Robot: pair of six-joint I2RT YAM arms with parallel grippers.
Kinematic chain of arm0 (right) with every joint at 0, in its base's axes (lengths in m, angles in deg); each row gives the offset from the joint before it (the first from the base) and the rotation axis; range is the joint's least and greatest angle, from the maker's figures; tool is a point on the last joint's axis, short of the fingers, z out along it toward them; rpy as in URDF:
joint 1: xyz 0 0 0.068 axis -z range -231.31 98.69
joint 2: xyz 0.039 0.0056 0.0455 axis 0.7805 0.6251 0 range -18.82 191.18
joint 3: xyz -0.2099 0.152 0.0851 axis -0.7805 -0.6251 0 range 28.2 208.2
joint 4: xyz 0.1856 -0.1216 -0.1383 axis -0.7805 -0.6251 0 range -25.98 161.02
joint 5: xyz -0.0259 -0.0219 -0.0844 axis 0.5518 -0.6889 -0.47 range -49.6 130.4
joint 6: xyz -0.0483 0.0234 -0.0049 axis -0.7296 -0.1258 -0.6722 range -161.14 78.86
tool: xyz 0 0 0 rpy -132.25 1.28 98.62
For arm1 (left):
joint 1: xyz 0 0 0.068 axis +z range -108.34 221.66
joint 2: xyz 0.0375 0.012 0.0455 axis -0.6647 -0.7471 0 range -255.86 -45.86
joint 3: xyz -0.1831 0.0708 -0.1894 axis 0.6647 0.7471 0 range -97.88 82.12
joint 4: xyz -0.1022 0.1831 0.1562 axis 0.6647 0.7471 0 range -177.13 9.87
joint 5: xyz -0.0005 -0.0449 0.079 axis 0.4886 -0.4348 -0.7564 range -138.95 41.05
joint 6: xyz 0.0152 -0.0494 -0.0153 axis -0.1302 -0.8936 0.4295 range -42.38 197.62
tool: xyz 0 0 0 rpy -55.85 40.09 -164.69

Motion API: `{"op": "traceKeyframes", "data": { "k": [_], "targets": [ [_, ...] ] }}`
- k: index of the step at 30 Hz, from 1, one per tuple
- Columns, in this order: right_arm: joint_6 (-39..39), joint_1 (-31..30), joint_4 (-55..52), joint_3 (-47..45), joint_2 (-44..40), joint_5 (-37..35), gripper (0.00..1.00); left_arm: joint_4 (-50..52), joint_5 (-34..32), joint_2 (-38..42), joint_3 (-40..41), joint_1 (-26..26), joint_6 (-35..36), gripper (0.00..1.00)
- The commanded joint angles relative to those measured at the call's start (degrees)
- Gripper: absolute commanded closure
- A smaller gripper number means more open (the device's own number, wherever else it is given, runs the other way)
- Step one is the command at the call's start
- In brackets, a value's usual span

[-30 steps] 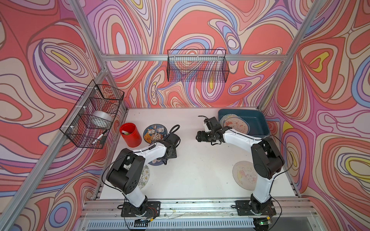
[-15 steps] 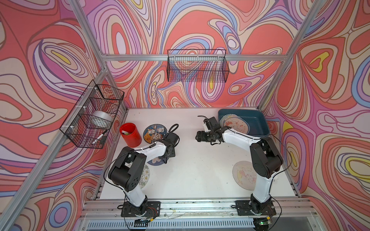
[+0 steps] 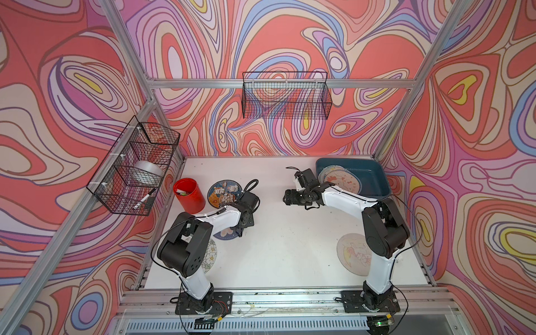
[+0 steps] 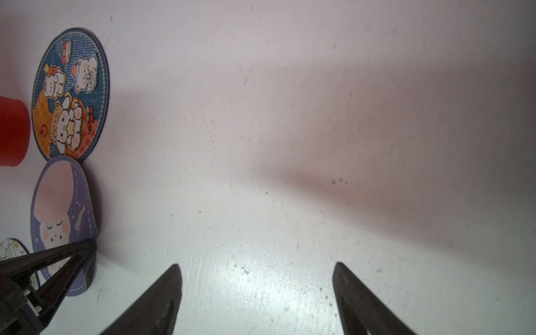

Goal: Put the coasters into the storage box
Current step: Pick up the coaster from the center of the board.

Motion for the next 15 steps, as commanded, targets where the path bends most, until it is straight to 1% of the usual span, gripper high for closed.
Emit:
{"op": "traceKeyframes", "data": {
  "k": [1,4,8,15],
  "targets": [
    [-0.74,-0.31,-0.62,1.62,0.8,0.4,0.17,-1.05,4.01,-0.65,2.12,0.18,0.12,1.0],
    [-0.88,-0.31,-0.53,1.99,1.08,1.18,0.17,-4.52,7.55,1.82,3.01,-0.38,2.26,1.0],
    [-0.81,-0.43,-0.38,2.47,1.54,3.08,0.17,-10.01,10.48,5.35,3.92,-2.74,4.48,1.0],
    [-0.78,-0.94,-0.31,3.43,2.21,5.33,0.17,-18.18,15.34,8.63,4.97,-7.3,5.44,1.0]
  ]
}}
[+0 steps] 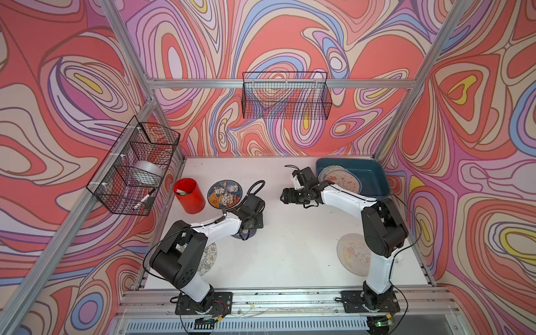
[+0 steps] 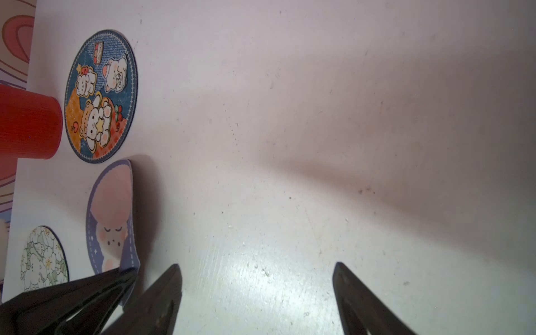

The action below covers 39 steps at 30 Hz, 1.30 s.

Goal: Put the coasters into the storage box
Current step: Pick up the coaster from the center of the board.

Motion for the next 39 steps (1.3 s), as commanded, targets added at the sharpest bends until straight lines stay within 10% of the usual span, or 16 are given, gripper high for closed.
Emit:
{"op": "traceKeyframes", "data": {
  "k": [1,27,39],
  "targets": [
    [-0.54,-0.76,-0.16,1.45,1.28,1.66,0.17,-7.25,4.33,2.52,1.11,-1.61,0.89,1.0],
    [2.37,-2.77,3.44,-1.37,0.76,7.03,0.25,-11.05,10.11,-2.34,-3.22,-5.78,-0.69,1.0],
    [3.13,-3.73,3.44,0.38,4.4,8.82,0.6,-10.66,9.12,-1.92,-4.16,-6.58,-0.42,1.0]
  ]
}}
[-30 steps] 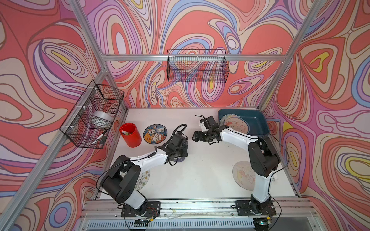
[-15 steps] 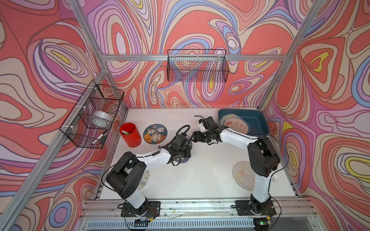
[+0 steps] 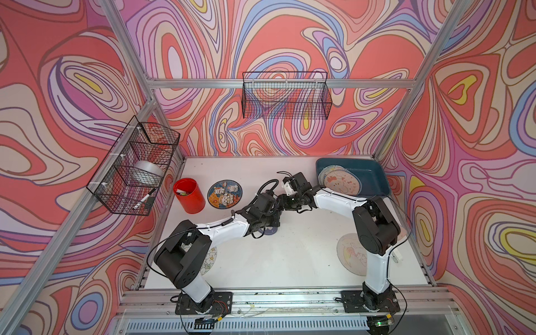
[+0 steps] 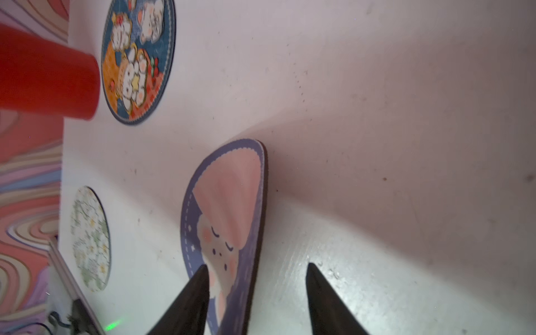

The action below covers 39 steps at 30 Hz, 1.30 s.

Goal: Put the coasters into the storage box
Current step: Pick up the coaster from the center of the board, then place the coaster in the storage box.

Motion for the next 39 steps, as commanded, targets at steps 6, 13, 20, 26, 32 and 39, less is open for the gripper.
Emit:
{"op": "traceKeyframes", "data": {
  "k": [6,13,20,26,32,39],
  "targets": [
    [-0.35,-0.36,0.2,1.63,0.62,0.14,1.0,1.33,-3.16,-0.19,-1.88,-0.31,-0.08,1.0],
    [-2.91,-0.3,-2.51,3.64,-0.96,-4.39,1.0,3.27,-6.13,0.79,-1.74,-0.3,-0.12,0.59],
    [-7.2,-0.19,-6.74,7.7,-3.11,-13.01,1.0,3.92,-8.58,3.45,-0.09,-0.31,0.47,0.2],
    [-11.25,1.64,-8.3,10.27,-7.0,-22.06,1.0,5.19,-11.37,5.3,0.88,-0.31,1.12,0.19],
    [-12.74,8.11,-8.33,11.3,-11.71,-25.04,1.0,5.83,-12.87,5.81,1.15,-0.31,1.5,0.19],
    [-13.99,15.56,-6.74,10.37,-17.28,-28.0,1.0,6.62,-13.68,5.56,0.64,-0.33,2.35,0.18]
  ]
}}
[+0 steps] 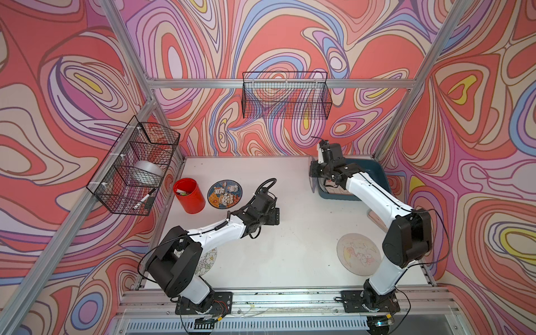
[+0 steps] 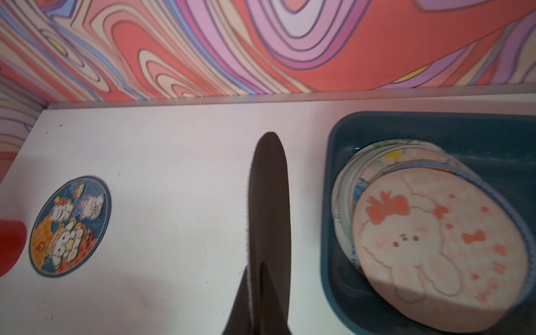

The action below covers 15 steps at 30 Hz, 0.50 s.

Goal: Put the coasters into the storage box
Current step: Place the coaster in the storage box.

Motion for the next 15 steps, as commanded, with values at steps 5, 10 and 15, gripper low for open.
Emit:
{"op": "traceKeyframes", "data": {
  "k": [5,10,15],
  "targets": [
    [-2.81,4.76,2.18,0.5,-2.6,-6.1,1.0,1.46,-1.74,1.41,0.31,0.02,1.5,0.19],
    [-2.76,6.97,3.66,1.52,-0.23,-3.91,1.0,2.1,-2.36,1.59,-0.01,0.02,1.87,0.18],
    [-3.03,8.25,7.04,1.7,3.52,-0.56,1.0,2.85,-2.89,1.63,-0.04,0.02,2.0,0.18]
  ]
}}
